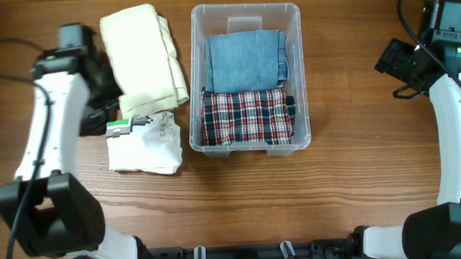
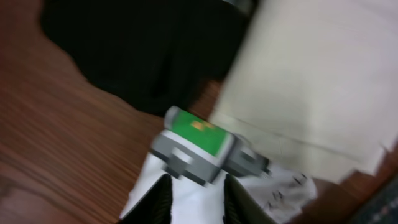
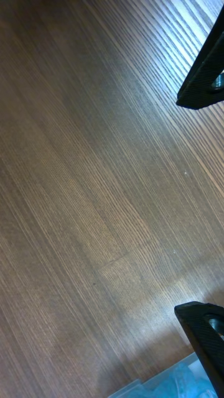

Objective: Pack container
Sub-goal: 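Move left gripper toward the black clothing on the left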

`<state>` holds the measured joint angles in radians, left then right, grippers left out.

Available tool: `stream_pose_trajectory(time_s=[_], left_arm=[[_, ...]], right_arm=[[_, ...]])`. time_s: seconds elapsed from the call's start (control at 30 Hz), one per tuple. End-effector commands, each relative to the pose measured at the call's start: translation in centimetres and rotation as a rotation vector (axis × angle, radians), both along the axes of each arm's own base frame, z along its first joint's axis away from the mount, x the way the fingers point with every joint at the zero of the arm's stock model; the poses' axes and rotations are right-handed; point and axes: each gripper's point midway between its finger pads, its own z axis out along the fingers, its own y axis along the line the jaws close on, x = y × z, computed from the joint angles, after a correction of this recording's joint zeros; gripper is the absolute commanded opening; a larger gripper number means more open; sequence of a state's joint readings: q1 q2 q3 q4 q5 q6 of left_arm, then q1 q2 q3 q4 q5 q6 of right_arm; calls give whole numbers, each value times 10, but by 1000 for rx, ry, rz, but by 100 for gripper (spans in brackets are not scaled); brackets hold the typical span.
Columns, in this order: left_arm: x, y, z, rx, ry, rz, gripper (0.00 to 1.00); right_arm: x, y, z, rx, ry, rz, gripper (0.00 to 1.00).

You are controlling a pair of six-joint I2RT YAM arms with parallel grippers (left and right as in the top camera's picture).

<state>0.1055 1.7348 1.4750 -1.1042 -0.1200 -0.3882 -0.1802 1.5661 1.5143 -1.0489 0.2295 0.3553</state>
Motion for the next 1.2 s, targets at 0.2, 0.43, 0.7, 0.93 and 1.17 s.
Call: stream_pose_trajectory(time_s=[0.2, 0.43, 0.7, 0.93, 1.17], left_arm=[[9, 102, 22, -45, -196, 169, 100], [40, 140, 26, 79, -305, 25, 100], [80, 157, -19, 116, -325, -108, 100], [90, 162, -93, 46, -267, -179, 100], [89, 163, -122, -47, -277, -175, 100]], right_arm=[[1, -1, 4, -6, -14, -12, 100], [1, -1, 4, -6, -14, -12, 100], [1, -1, 4, -6, -14, -12, 100], [1, -1, 4, -6, -14, -12, 100], [1, -1, 4, -6, -14, -12, 100]])
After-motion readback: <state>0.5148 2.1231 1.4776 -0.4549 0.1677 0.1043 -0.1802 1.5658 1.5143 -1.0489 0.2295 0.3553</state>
